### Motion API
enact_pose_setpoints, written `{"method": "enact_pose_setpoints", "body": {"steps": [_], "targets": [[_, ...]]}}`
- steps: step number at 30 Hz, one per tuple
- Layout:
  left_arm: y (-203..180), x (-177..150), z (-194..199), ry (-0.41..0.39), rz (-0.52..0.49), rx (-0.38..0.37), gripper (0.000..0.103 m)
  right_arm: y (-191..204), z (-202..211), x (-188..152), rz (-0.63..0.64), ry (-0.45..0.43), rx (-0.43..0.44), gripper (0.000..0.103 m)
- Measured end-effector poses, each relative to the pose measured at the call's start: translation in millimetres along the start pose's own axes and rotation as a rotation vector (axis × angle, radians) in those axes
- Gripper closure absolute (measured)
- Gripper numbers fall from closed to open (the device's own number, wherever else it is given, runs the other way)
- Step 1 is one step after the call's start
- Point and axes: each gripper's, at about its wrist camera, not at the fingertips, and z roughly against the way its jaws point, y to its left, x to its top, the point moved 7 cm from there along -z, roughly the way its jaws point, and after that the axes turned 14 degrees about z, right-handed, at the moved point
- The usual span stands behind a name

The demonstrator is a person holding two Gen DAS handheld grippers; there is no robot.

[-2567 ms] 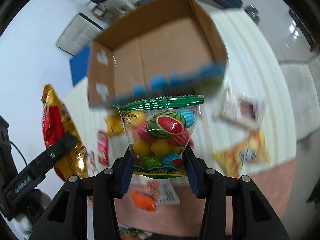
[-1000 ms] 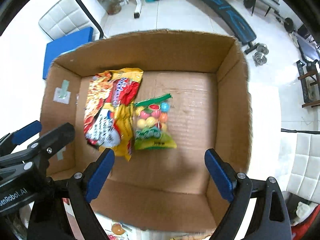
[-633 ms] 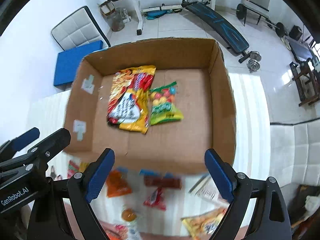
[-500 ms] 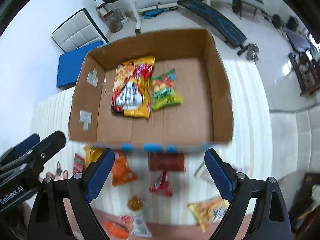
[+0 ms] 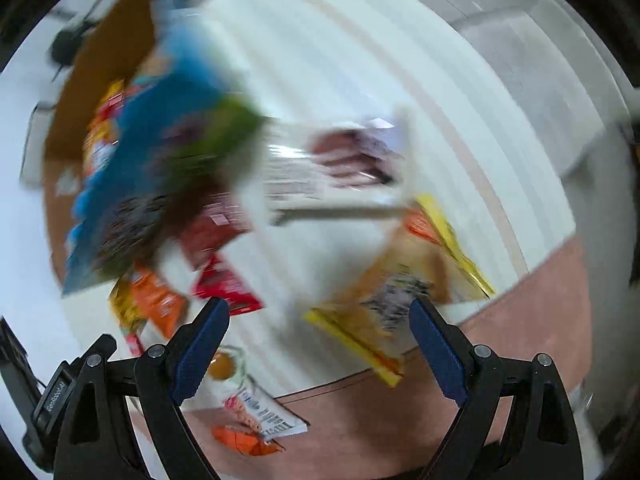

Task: Organize snacks
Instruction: 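Grasp the orange chip bag with left tool while right tool grasps the egg-cookie bag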

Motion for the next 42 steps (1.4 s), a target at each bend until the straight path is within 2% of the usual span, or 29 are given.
{"method": "enact_pose_setpoints", "body": {"steps": [4, 7, 9, 11, 16, 17, 19, 21, 23, 26, 34, 37, 42], "targets": [[-4.8, 9.1, -26.7, 0.032, 0.015, 0.021, 0.01, -26.1, -28.9, -7.3, -0.129, 0.061, 0.03, 0.009], [-8.4, 14.6, -44.2, 0.055, 0.026, 0.034, 0.01, -35.1, -46.5, -12.7, -0.173, 0.094, 0.035, 0.01], [-10.2, 17.7, -54.0, 0.067, 0.031, 0.046, 0.01, -39.6, -54.2, -15.0, -0.199, 0.102, 0.03, 0.017], [-11.0, 20.2, -62.5, 0.079, 0.04, 0.053, 0.01, -41.5, -62.3, -15.4, -0.204, 0.119, 0.016, 0.038], [-15.3, 25.5, -81.0, 0.089, 0.031, 0.069, 0.013, -34.2, -69.5, -22.9, -0.042, 0.125, -0.065, 0.044], [-16.3, 26.3, -83.9, 0.086, 0.022, 0.07, 0.026, -31.5, -69.4, -24.9, 0.016, 0.12, -0.089, 0.045], [-16.0, 26.2, -89.4, 0.08, 0.006, 0.084, 0.043, -27.9, -70.5, -27.8, 0.095, 0.123, -0.116, 0.046], [-17.0, 24.5, -90.5, 0.07, -0.008, 0.083, 0.045, -26.1, -71.6, -31.2, 0.167, 0.138, -0.134, 0.047], [-16.8, 18.2, -90.4, 0.067, -0.029, 0.077, 0.056, -23.9, -72.6, -35.0, 0.221, 0.151, -0.139, 0.049], [-10.2, -3.2, -87.0, 0.063, -0.076, 0.095, 0.058, -19.3, -74.0, -42.6, 0.305, 0.175, -0.147, 0.05], [28.6, -83.4, -95.4, 0.119, -0.16, 0.149, 0.058, -7.9, -81.6, -83.3, 0.497, 0.264, -0.136, 0.051], [39.0, -97.5, -100.2, 0.113, -0.167, 0.16, 0.058, -10.3, -82.8, -87.0, 0.479, 0.247, -0.133, 0.05], [46.7, -96.7, -108.9, 0.111, -0.149, 0.154, 0.055, -16.8, -82.4, -76.8, 0.378, 0.22, -0.125, 0.043]]}}
